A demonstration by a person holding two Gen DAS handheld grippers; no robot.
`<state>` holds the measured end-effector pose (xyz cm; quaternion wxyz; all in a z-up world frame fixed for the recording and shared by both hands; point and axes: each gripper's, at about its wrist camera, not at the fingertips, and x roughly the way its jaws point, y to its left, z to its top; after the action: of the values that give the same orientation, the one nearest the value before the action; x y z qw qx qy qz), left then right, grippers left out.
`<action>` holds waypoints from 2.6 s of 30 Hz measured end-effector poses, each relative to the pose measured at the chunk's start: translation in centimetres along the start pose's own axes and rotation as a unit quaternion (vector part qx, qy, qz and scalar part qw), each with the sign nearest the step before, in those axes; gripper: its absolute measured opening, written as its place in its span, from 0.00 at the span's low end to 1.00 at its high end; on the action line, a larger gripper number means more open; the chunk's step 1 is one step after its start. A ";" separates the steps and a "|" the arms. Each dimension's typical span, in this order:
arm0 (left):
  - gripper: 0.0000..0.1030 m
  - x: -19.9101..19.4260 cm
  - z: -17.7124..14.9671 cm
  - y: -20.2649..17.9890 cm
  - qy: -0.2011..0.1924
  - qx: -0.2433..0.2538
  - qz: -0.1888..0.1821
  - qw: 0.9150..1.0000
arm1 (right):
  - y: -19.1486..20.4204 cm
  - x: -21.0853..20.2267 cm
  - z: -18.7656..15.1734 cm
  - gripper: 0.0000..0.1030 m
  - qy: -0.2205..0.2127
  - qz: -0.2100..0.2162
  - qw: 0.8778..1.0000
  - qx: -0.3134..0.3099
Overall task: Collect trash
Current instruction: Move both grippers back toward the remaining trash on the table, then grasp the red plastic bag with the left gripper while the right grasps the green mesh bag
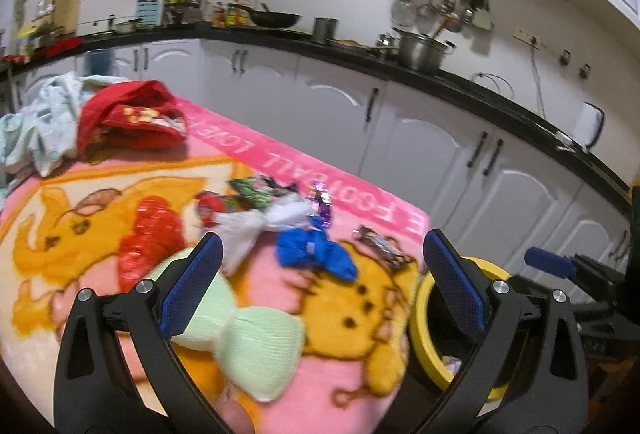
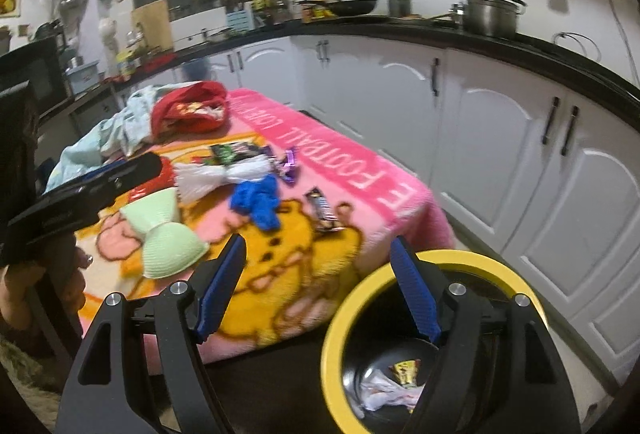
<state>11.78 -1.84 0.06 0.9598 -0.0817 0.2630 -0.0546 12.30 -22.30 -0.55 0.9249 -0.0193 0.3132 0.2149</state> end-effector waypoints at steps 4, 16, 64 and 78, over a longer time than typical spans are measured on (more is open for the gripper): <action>0.89 -0.6 0.3 2.1 -0.006 -0.014 0.016 1.000 | 1.6 1.0 0.2 0.70 0.006 0.019 1.000 -0.010; 0.89 -1.1 0.4 6.6 -0.008 -0.037 0.055 0.998 | 7.0 3.9 0.8 0.75 0.019 0.069 0.996 -0.057; 0.29 5.7 -1.2 17.5 0.129 -0.152 -0.011 0.980 | 14.7 14.3 -1.7 0.70 0.125 0.156 0.969 -0.146; 0.28 1.7 -0.8 17.0 0.090 -0.143 0.006 0.986 | 12.4 10.9 -0.6 0.68 0.101 0.157 0.976 -0.115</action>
<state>13.90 14.45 -4.63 0.9109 -0.2117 0.3536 -0.0177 14.63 -6.94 -6.15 0.8345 -0.0981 0.3776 0.3892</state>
